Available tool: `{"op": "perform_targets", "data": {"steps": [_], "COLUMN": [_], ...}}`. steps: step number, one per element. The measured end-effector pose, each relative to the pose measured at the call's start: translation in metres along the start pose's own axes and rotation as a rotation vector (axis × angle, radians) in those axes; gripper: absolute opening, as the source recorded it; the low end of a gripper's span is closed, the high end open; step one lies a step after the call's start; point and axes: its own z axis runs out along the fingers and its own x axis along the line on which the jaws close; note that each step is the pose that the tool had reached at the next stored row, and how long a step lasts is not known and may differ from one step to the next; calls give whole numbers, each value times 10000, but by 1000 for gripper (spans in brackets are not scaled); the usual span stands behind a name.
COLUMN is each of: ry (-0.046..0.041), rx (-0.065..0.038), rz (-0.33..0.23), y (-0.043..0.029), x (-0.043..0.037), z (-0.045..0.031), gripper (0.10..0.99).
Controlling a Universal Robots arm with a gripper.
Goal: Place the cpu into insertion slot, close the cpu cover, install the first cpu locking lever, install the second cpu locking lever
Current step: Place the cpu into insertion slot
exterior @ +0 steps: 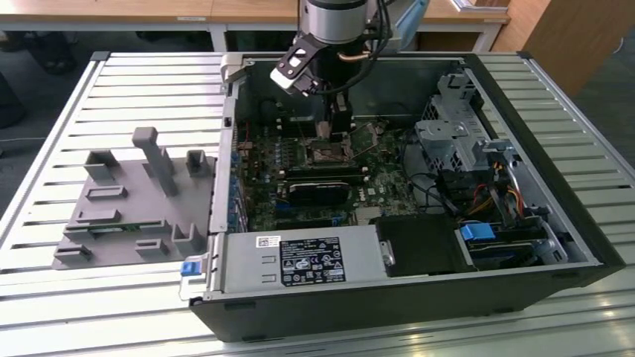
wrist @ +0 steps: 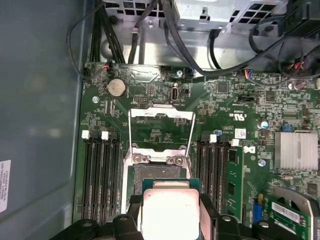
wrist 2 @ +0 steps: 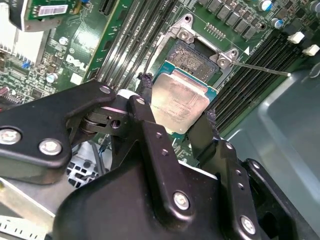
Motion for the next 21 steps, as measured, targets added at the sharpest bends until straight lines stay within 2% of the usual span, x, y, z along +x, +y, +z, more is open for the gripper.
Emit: {"op": "perform_targets", "data": {"steps": [3, 12, 21], "ry": [2, 0, -4], "rx": [-1, 0, 6], "rz": [0, 15, 32], "y": [-2, -8, -17], "x": [11, 47, 76], "z": [48, 126, 270], "gripper": [537, 537, 537]}}
